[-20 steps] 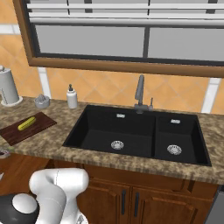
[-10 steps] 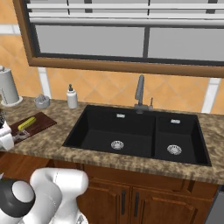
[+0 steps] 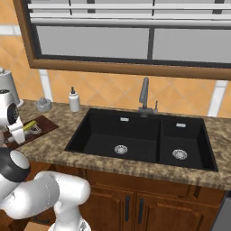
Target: Place the appropriate cutting tool for cutting the cucumber skin on the cutting board.
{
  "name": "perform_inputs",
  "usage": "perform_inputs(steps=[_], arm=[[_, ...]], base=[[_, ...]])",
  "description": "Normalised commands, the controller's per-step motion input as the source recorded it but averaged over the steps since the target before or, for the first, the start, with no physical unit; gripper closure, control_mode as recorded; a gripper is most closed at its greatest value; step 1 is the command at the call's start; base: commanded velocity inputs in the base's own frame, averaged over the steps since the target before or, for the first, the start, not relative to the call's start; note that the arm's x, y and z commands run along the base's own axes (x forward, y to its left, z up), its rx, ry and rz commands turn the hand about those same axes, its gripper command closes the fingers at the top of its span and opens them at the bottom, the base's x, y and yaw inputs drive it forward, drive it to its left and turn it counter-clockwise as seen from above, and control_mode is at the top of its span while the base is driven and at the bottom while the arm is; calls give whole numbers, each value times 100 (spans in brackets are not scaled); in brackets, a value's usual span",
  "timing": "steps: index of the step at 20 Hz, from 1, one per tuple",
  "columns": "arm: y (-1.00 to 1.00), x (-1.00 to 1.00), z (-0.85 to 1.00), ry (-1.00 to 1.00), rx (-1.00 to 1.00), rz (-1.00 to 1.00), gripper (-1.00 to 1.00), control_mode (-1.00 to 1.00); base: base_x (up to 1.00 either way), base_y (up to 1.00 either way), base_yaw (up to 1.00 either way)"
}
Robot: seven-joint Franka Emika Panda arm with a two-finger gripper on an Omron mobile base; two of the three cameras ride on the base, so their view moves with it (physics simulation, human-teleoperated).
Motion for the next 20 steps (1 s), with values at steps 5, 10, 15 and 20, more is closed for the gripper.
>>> perform_inputs(steps=[5, 10, 15, 20], arm=[[70, 56, -32, -10, -3, -8, 100, -100], [35, 56, -25, -6, 0, -3, 100, -100], [15, 34, -36, 0, 2, 0, 100, -100], [26, 36, -47, 0, 0, 0, 100, -100]], base=[[0, 0, 0], [0, 0, 0], [0, 0, 0], [0, 0, 0]])
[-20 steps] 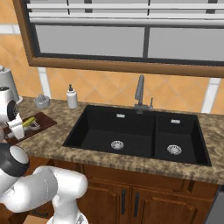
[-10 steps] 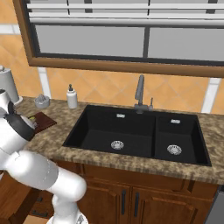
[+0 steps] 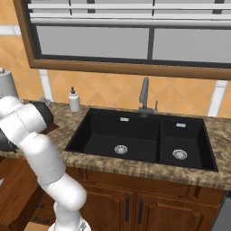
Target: Place the appropriate cutting tool for cutting the cucumber skin on the cutting board.
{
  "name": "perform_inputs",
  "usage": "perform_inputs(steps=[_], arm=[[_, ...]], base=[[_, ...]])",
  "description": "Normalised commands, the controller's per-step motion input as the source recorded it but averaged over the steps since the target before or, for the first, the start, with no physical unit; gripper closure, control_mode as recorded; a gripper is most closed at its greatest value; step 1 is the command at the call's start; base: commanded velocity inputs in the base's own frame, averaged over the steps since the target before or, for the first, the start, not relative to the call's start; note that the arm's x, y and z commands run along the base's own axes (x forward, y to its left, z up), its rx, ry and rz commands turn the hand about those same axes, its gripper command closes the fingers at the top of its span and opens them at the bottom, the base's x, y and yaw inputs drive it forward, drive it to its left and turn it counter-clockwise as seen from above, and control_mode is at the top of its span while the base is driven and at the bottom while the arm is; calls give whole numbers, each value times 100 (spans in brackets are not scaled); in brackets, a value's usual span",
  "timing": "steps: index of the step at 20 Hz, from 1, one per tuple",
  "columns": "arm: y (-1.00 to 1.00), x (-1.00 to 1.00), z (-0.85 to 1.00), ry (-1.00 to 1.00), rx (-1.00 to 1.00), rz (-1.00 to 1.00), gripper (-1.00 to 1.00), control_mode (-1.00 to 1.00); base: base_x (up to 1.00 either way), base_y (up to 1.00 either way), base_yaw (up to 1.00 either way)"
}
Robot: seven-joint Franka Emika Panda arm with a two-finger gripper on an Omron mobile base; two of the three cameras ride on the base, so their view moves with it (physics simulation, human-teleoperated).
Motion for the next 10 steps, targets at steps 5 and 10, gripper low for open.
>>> perform_inputs(steps=[5, 10], arm=[[45, 27, -17, 0, 0, 0, 100, -100], [55, 27, -20, 1, 0, 0, 100, -100]], base=[[0, 0, 0], [0, 0, 0]])
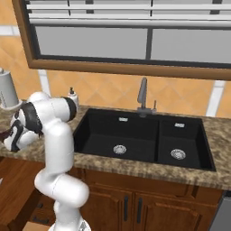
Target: Place the appropriate cutting tool for cutting the cucumber skin on the cutting board.
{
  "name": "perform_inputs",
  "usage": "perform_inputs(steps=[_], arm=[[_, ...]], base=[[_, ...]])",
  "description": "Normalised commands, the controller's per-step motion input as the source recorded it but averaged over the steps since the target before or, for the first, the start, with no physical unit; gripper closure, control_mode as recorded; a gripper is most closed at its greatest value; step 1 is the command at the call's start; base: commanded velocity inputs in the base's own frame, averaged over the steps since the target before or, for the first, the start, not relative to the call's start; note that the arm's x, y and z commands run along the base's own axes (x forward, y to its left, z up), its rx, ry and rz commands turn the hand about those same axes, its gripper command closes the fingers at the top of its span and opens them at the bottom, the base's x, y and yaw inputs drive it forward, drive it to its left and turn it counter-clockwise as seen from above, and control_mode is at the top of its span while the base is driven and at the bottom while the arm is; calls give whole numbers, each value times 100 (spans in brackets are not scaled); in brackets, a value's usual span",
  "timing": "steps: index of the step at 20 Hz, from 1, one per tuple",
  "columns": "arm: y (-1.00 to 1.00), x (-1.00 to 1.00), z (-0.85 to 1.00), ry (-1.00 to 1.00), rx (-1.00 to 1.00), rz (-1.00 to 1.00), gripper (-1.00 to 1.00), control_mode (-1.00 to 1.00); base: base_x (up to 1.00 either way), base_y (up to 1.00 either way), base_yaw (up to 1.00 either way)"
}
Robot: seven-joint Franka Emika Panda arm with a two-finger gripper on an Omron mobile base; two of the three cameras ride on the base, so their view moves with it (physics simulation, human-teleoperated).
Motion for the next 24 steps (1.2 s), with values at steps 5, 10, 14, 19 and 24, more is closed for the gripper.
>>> perform_inputs(steps=[5, 10, 14, 19, 24], arm=[[50, 26, 24, 3, -5, 0, 100, -100], [48, 5, 4, 8, -13, -2, -100, -100], [12, -4, -6, 3, -8, -4, -100, -100], [-17, -67, 14, -2, 0, -4, -100, -100], [-37, -98, 82, -8, 0, -2, -100, -100]], base=[[0, 0, 0], [0, 0, 0], [0, 0, 0], [0, 0, 0], [0, 0, 0]])
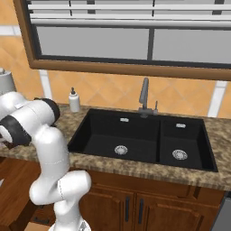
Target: Place the appropriate cutting tool for cutting the cucumber skin on the cutting board.
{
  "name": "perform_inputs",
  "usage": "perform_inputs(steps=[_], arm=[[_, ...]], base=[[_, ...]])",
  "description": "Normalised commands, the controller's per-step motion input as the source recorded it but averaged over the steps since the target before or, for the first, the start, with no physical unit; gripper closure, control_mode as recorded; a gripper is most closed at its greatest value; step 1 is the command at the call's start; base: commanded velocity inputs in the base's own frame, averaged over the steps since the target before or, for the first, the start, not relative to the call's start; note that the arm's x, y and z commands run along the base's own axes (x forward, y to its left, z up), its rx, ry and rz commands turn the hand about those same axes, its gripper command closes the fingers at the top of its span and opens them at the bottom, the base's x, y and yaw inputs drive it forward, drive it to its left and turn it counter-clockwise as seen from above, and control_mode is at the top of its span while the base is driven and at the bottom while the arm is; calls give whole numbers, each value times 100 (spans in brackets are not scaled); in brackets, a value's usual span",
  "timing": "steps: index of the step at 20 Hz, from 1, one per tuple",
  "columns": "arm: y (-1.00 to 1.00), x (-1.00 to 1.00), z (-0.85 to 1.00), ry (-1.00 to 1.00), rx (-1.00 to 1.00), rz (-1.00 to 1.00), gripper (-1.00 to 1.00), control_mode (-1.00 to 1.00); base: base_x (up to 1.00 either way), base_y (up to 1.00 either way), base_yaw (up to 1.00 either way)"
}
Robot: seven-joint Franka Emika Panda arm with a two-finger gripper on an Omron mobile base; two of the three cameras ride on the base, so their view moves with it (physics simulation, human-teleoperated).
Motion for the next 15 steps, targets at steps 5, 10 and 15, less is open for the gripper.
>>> perform_inputs(steps=[5, 10, 15], arm=[[-48, -100, 97, -1, 0, -6, -100, -100], [-62, -85, 97, 0, 0, -9, -100, -100], [-66, -67, 76, 0, 0, -10, -100, -100]], base=[[0, 0, 0], [0, 0, 0], [0, 0, 0]])
